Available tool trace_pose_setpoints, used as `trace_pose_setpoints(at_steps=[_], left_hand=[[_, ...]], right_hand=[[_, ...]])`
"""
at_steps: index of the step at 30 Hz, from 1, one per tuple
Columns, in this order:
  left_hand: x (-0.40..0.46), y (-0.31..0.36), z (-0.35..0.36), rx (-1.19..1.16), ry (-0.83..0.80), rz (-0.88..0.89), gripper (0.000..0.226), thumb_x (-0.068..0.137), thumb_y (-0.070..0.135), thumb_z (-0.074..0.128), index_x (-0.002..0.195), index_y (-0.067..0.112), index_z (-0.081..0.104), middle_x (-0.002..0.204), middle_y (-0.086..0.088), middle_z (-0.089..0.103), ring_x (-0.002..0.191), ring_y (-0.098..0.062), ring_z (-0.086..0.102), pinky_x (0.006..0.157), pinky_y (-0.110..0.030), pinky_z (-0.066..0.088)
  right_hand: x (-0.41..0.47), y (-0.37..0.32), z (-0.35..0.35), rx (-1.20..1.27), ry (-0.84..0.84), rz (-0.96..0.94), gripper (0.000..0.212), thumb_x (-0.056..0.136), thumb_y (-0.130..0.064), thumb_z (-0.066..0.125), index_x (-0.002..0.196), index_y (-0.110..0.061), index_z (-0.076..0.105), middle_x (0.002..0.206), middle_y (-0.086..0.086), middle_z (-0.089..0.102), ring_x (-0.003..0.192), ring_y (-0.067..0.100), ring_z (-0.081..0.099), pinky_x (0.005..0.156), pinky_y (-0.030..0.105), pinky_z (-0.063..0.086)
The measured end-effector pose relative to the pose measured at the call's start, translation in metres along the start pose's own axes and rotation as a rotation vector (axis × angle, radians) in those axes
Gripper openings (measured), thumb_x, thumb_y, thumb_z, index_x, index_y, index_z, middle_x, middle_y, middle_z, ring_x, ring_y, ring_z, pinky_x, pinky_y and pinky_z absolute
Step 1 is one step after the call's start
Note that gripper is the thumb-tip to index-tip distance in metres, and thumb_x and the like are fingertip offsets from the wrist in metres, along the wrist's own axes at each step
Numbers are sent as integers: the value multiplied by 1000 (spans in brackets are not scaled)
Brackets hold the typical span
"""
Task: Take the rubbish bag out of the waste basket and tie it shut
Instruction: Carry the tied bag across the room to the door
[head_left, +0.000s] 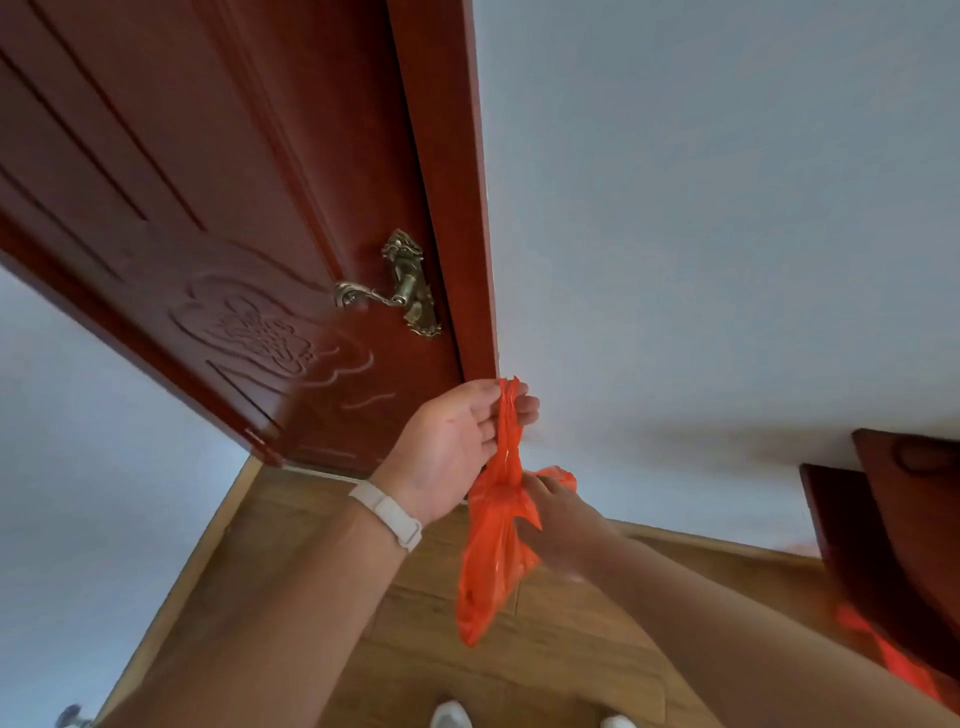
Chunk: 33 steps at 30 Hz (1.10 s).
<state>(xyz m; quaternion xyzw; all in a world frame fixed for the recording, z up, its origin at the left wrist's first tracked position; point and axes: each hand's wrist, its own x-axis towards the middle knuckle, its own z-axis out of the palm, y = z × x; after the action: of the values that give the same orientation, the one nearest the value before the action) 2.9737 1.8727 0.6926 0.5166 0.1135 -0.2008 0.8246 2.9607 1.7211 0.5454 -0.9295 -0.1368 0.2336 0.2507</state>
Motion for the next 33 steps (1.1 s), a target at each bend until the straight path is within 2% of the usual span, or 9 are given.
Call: trace_pose_setpoints(at_steps=[3, 5, 10, 13, 16, 24, 30, 33], left_hand=[[27, -4, -16, -18, -86, -58, 33, 75, 26, 57, 99, 6, 67, 102, -15, 69, 113, -32, 60, 111, -47, 33], [42, -10, -24, -26, -107, -98, 29, 79, 24, 54, 97, 6, 67, 100, -14, 70, 111, -31, 61, 108, -45, 36], [87, -45, -48, 17, -184, -229, 29, 78, 23, 57, 97, 2, 66, 93, -15, 71, 97, -29, 66, 86, -36, 51], [124, -76, -63, 125, -184, -264, 31, 77, 24, 54, 93, 1, 68, 90, -17, 71, 91, -30, 67, 90, -40, 48], [164, -112, -77, 184, -197, -282, 27, 78, 22, 53, 85, 5, 72, 86, -18, 70, 87, -31, 66, 84, -38, 52], [260, -219, -121, 251, -177, -302, 25, 78, 22, 55, 81, 2, 70, 78, -19, 66, 73, -29, 65, 69, -34, 55], [308, -298, -158, 294, -106, -341, 26, 77, 21, 56, 81, -1, 68, 79, -22, 66, 75, -31, 64, 80, -43, 53], [329, -329, -172, 332, -69, -347, 25, 82, 21, 55, 83, 0, 68, 80, -20, 68, 78, -29, 66, 83, -42, 52]], right_hand=[[18, 5, 12, 28, 30, 87, 59, 97, -34, 50, 150, -22, 29, 151, 0, 36, 135, 27, 43, 97, 41, 45], [30, 11, 21, 50, 25, 140, 61, 97, -35, 50, 151, -23, 26, 153, 2, 36, 133, 30, 44, 96, 41, 44], [67, 32, 57, 130, -31, 226, 59, 95, -36, 49, 150, -24, 29, 146, 2, 42, 127, 32, 50, 93, 47, 50], [95, 58, 87, 174, -51, 238, 58, 93, -39, 49, 146, -24, 33, 142, 2, 46, 124, 32, 52, 91, 49, 51], [118, 93, 120, 198, -53, 267, 55, 93, -39, 49, 144, -24, 34, 140, 3, 46, 125, 32, 49, 91, 47, 50], [174, 190, 203, 160, -113, 314, 64, 97, -38, 48, 152, -26, 18, 144, 4, 40, 130, 32, 44, 97, 46, 47], [212, 237, 256, 213, -140, 324, 63, 96, -39, 47, 152, -27, 20, 148, 3, 38, 132, 33, 43, 98, 48, 46], [226, 254, 274, 224, -131, 342, 63, 97, -39, 48, 151, -26, 19, 146, 3, 40, 130, 32, 44, 95, 48, 47]])
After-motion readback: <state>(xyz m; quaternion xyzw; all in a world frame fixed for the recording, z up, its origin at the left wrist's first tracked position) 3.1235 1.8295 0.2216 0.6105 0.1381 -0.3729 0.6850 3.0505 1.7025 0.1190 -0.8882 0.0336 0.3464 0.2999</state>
